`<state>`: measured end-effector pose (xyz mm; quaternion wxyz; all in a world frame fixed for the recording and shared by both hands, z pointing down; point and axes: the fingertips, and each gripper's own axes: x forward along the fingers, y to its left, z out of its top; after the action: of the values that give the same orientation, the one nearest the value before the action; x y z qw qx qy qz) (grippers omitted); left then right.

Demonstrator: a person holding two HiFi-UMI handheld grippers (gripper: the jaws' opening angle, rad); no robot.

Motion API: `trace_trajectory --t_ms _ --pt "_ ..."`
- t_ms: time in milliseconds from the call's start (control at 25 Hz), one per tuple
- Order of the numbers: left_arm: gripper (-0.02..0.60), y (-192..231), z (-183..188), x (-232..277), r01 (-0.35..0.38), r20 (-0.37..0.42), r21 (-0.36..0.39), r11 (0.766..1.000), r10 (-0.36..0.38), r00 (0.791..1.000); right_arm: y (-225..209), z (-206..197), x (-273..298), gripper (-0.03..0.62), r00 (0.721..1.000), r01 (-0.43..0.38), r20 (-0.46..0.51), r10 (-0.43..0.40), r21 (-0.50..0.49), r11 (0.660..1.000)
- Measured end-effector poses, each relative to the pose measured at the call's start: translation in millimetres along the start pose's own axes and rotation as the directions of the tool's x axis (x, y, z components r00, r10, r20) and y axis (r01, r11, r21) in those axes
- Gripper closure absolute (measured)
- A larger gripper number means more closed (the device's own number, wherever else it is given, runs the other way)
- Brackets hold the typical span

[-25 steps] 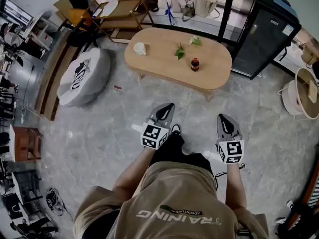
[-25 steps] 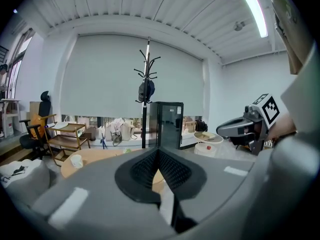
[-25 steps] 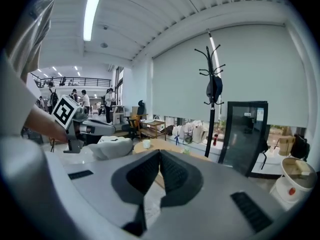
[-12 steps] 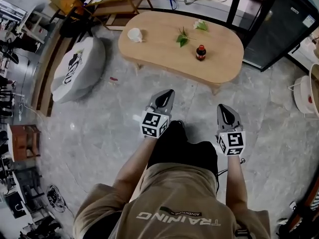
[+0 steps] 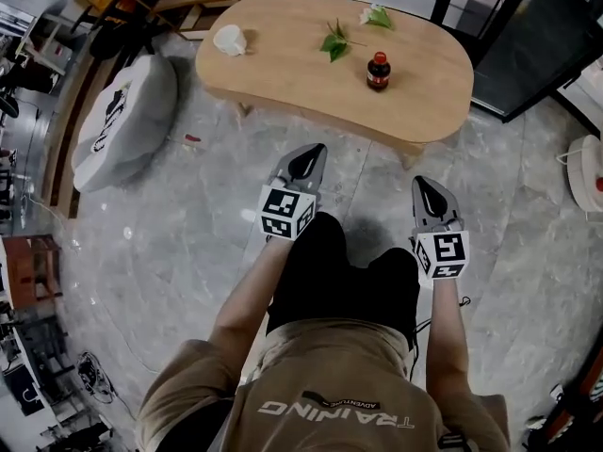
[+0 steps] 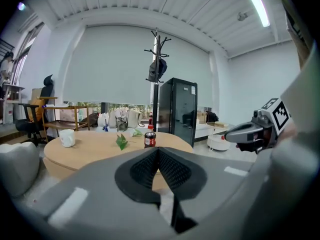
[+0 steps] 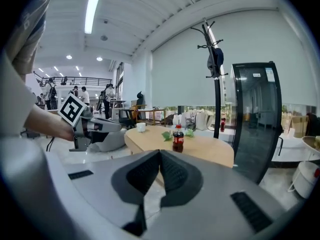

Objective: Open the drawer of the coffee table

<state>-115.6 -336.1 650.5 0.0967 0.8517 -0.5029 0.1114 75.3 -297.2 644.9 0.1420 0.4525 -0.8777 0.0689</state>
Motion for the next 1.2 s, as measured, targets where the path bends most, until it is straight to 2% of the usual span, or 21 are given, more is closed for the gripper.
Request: trace_trajectory --t_ms 240,520,760,960,1080,1200 --pt "0.577 29.4 -78.1 48.0 -0.016 -0.011 0.037 0.999 0.016 1.0 -16.9 -72.3 52.5 0.589 0.997 0.025 0.073 -0.025 -0.004 1.0" --pt "0.577 47.8 -146.3 78.8 -0.019 0.035 0.051 0.999 0.018 0.999 -28.2 -130.6 74.2 0.589 0.986 0.065 0.152 -0.062 -0.012 0.998" --pt "0.575 43.3 -159.0 79.9 -0.011 0.055 0.027 1.0 0.009 0.998 -24.4 -148.1 53.0 0.589 0.987 0.079 0.141 -0.079 0.009 0.997" --pt "0.575 32.6 -153.6 85.2 0.003 0.075 0.058 0.998 -0.007 0.997 -33.0 -143.6 56.5 0.589 0.984 0.109 0.143 -0.109 0.01 0.994" --pt "0.575 29.8 -163.1 87.1 0.006 0.055 0.063 0.998 -0.01 0.998 -28.9 -148.5 60.5 0.589 0.986 0.111 0.125 -0.112 0.017 0.994" --pt "0.575 30.2 -171.6 92.0 0.009 0.031 0.104 0.995 -0.012 0.999 -23.3 -147.6 67.2 0.589 0.986 0.105 0.127 -0.105 0.001 0.994"
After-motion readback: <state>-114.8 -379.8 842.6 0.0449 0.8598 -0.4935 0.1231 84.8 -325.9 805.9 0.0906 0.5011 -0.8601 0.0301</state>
